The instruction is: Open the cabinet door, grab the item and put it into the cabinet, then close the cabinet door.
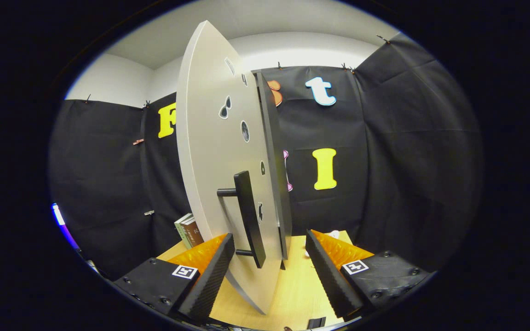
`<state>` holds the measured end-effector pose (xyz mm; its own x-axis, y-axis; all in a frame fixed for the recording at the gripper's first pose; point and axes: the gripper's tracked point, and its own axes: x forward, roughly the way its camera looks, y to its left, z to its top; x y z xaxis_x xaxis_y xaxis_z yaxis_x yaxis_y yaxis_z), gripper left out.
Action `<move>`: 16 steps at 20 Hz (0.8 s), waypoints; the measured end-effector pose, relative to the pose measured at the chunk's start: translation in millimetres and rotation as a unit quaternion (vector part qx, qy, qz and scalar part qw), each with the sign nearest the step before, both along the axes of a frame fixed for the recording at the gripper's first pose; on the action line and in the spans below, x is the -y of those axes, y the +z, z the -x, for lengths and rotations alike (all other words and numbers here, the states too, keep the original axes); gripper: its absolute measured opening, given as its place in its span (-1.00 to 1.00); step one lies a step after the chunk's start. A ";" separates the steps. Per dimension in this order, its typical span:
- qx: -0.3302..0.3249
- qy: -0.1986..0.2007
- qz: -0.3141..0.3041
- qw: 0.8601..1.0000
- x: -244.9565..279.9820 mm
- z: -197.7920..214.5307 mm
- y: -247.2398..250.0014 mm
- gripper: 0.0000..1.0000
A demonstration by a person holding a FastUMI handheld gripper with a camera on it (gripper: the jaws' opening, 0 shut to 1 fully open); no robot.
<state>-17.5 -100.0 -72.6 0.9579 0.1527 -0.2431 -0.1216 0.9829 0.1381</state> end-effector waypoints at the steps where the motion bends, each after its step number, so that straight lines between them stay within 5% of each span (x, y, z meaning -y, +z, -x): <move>1: 0.000 0.009 -0.001 1.000 -1.8 -0.6 0.4 0.95; 9: -0.012 0.036 0.012 0.999 -66.0 -7.6 -6.3 0.96; 16: -0.008 0.010 0.027 1.000 -123.2 -36.5 -10.6 0.96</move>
<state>18.9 23.3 -83.2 0.9506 0.1587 -0.2667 -0.1401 0.9863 0.0874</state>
